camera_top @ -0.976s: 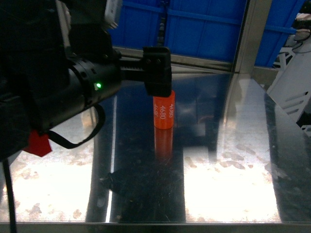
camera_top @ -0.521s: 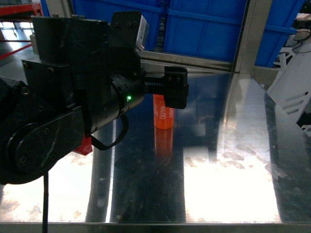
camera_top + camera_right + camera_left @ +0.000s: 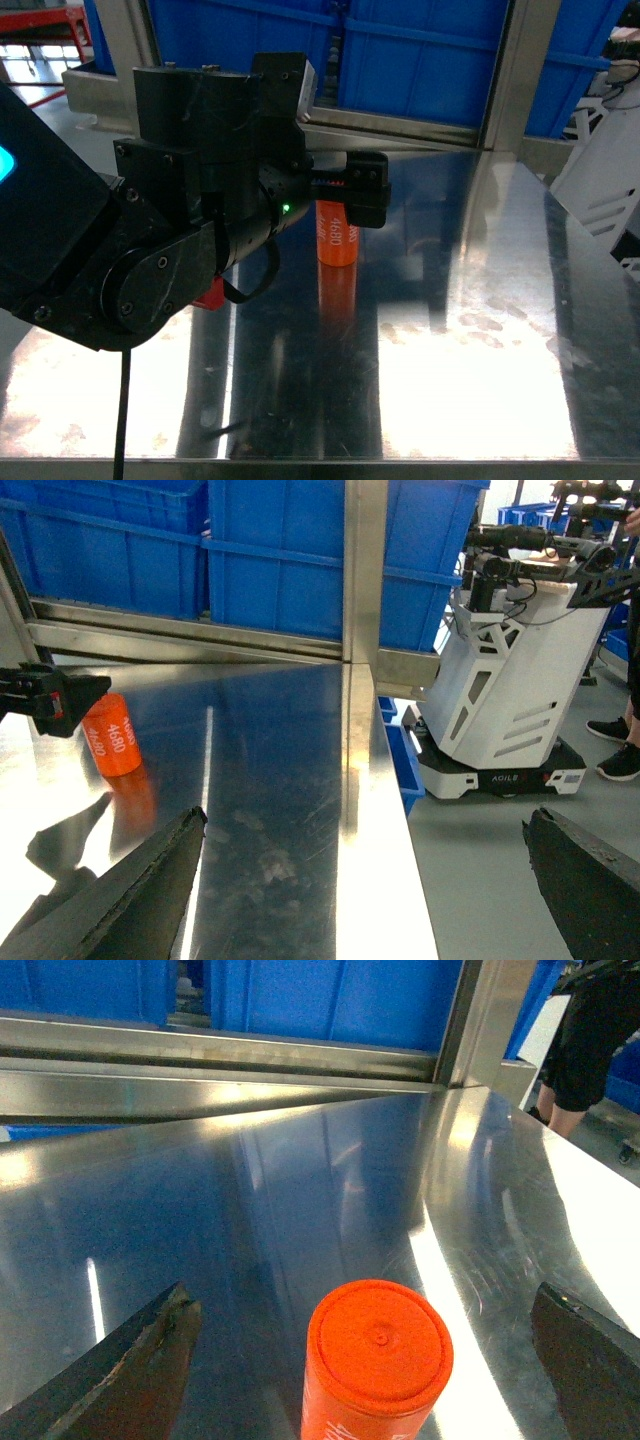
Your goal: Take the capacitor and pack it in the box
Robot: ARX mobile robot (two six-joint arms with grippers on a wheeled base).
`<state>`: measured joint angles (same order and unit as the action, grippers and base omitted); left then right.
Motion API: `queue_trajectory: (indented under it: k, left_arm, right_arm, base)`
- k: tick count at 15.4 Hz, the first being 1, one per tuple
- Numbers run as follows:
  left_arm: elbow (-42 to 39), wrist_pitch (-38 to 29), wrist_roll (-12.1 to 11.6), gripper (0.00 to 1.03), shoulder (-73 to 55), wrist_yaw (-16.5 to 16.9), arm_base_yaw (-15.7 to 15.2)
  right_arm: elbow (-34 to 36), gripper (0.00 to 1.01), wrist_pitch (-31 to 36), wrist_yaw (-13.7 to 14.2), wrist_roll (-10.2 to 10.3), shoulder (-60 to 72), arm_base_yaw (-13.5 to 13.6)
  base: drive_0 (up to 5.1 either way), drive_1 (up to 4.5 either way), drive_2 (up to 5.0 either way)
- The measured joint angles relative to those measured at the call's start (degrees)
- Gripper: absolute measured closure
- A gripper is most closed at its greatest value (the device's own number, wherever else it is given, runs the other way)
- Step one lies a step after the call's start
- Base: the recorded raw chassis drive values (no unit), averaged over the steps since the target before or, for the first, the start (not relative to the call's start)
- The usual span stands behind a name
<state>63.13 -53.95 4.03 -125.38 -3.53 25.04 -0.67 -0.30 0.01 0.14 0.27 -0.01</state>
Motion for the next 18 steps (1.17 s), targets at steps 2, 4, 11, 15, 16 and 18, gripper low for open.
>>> queue_trajectory:
  k: [2,4,11,15,16,18]
  left_arm:
    - [1.0,0.7,0.0,0.05,-1.1,-0.2,0.0]
    - [2.3,1.5,0.0,0.05,-2.9,-0.1,0.1]
    - [9.8,5.8,0.3,0.05,-10.7,-1.0,0.4]
    - [10.9,7.4,0.2,0.44,-11.1,-1.3,0.6]
    - [10.7,7.6,0.5,0.55,-10.9,-1.2,0.6]
    - [6.4,6.6,1.2,0.57,-7.1,-0.1,0.0]
  right_arm:
    - [0.0,0.03,0.0,0.0,0.0,0.0,0.0]
    - [0.0,0.03,0.0,0.0,0.0,0.0,0.0]
    - [0.0,0.03,0.0,0.0,0.0,0.0,0.0]
    - [0.0,0.03,0.0,0.0,0.0,0.0,0.0]
    - [0.0,0.03,0.0,0.0,0.0,0.0,0.0]
    - [0.0,0.03,0.0,0.0,0.0,0.0,0.0]
  base:
    - [0.0,0.0,0.0]
    - [0.0,0.0,0.0]
    - [0.0,0.0,0.0]
    - [0.0,0.0,0.0]
    - [0.0,0.0,0.0]
    - [0.0,0.0,0.0]
